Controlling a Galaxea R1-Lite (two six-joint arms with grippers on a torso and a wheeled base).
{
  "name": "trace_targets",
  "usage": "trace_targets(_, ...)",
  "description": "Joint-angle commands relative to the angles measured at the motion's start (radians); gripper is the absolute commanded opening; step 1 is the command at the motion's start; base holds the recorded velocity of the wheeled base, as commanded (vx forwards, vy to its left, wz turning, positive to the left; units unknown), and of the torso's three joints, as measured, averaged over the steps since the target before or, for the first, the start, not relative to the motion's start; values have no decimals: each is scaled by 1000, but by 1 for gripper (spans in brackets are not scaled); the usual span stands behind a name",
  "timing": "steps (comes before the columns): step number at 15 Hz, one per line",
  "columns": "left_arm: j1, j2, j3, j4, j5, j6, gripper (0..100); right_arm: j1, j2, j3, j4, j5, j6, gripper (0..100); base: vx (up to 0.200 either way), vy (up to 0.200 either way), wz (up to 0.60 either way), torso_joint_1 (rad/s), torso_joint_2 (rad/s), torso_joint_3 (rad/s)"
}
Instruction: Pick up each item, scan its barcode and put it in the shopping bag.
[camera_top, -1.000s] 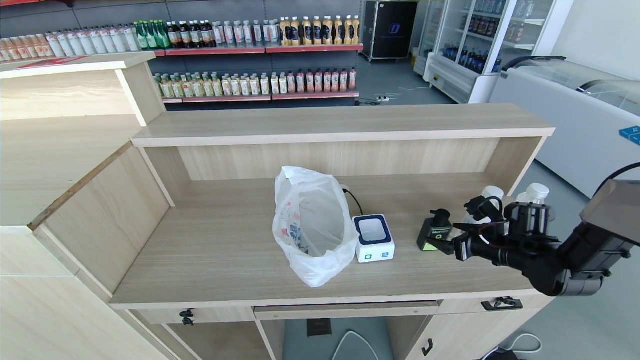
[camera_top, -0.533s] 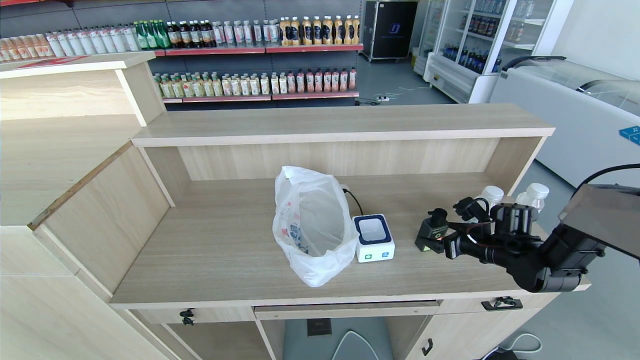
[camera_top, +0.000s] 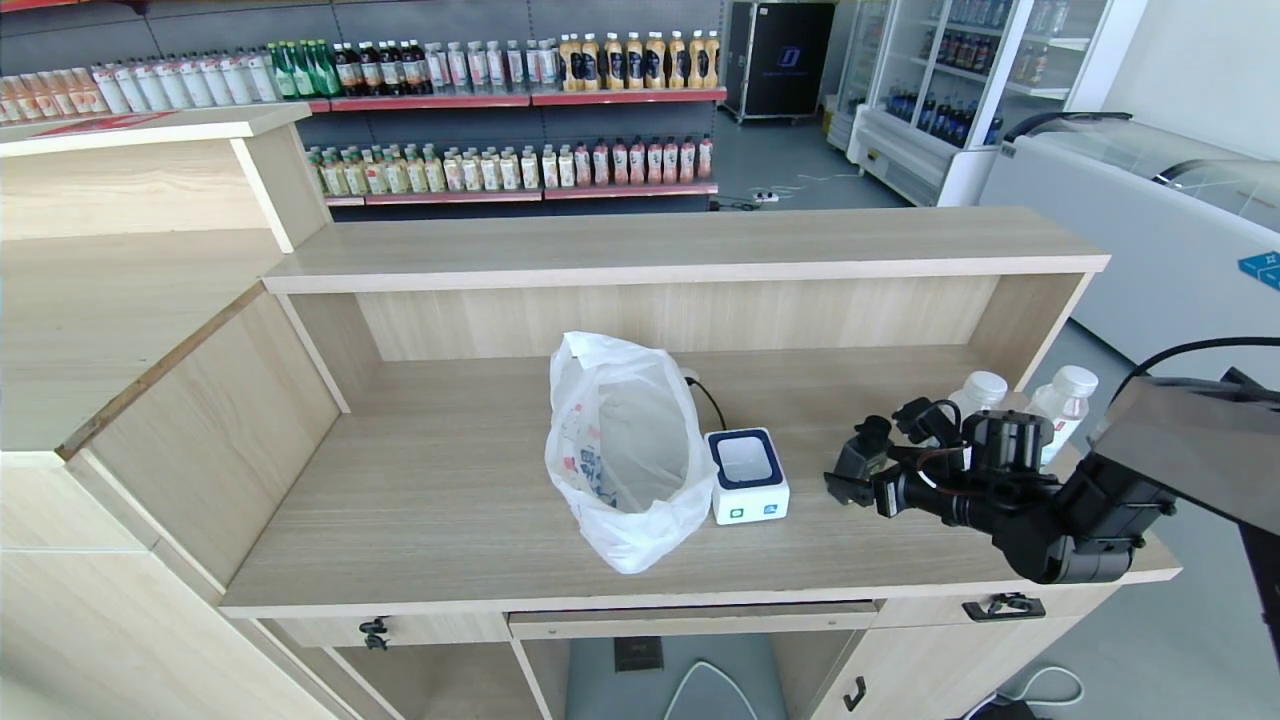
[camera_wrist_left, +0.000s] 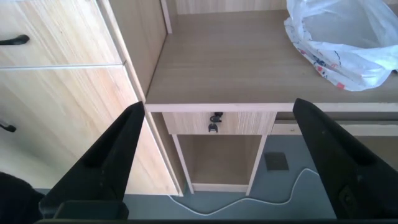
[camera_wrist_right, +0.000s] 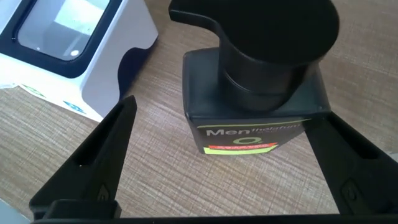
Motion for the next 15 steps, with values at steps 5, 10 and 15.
trace_targets(5,0,0,0,0,0,0,100,13,32,-39,-1,0,22,100,0,0,0,0,0,0)
trace_targets(10,0,0,0,0,0,0,100,28,56,-64,-14,2,27,100,0,0,0,0,0,0)
trace_targets(15,0,0,0,0,0,0,100,24,61,-67,-27,0,36,0,0,0,0,0,0,0)
